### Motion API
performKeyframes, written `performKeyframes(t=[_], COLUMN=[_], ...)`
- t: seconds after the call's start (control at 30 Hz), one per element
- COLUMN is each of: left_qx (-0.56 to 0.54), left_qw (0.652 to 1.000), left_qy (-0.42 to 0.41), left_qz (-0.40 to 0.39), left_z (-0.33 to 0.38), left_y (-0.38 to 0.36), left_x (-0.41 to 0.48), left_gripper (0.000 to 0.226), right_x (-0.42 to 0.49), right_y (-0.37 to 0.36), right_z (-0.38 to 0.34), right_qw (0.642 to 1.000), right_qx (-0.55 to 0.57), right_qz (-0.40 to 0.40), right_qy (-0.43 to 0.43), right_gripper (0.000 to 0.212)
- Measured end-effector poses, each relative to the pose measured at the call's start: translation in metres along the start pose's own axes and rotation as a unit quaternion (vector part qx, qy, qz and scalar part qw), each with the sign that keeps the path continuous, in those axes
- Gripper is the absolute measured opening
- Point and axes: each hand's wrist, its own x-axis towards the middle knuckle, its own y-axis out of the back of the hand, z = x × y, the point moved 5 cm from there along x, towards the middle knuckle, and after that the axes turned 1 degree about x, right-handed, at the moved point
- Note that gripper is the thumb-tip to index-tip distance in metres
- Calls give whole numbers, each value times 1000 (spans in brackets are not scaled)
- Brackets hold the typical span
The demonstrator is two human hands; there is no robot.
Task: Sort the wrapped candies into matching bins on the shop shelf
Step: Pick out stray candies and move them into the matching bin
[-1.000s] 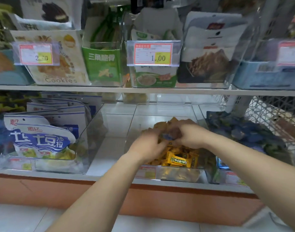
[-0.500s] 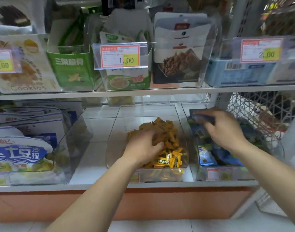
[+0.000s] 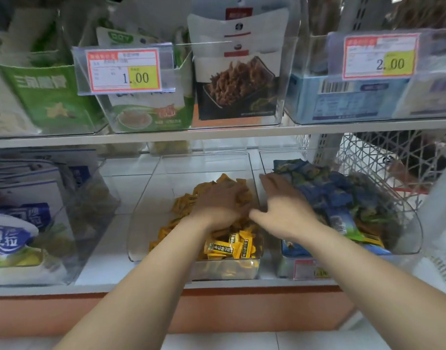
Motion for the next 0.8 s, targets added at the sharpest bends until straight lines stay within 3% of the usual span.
performKeyframes(t=[0.1, 0.23, 0.43, 0.53, 0.57, 0.63, 0.7, 0.73, 0.8], left_qx=[61, 78, 145, 165, 215, 281, 204, 149, 61], left_qw=[994, 991, 955, 937, 932, 943, 976, 986, 989], left_qy=[-16, -33, 127, 138, 115, 56, 1, -15, -21], left_qz=[-89, -105, -224, -277, -267, -170, -72, -67, -135], left_z=[-9, -21, -105, -119, -112, -83, -49, -34, -16], left_y=[-11, 2, 32, 48, 51, 57, 53, 44, 12], left_x=[18, 31, 17, 13, 20, 42, 61, 66, 70], left_gripper=[71, 74, 69, 52, 49, 40, 36, 41, 60], right_x=[5, 6, 2, -1, -1, -2, -2, -2, -2], right_y=[-8, -13, -12, -10, -10, -12, -11, -11, -11], right_z=[7, 10, 11, 10, 10, 11, 12, 12, 12], right_qw=[1000, 1000, 999, 997, 997, 997, 996, 996, 994], right_qx=[-1, 16, 39, 74, 77, 74, 82, 90, 105], right_qz=[-18, -15, 6, 20, 18, 12, 19, 23, 27], right_qy=[-8, -1, -3, -14, -13, -12, -10, -6, -2], right_gripper=[90, 82, 80, 69, 68, 73, 72, 68, 62])
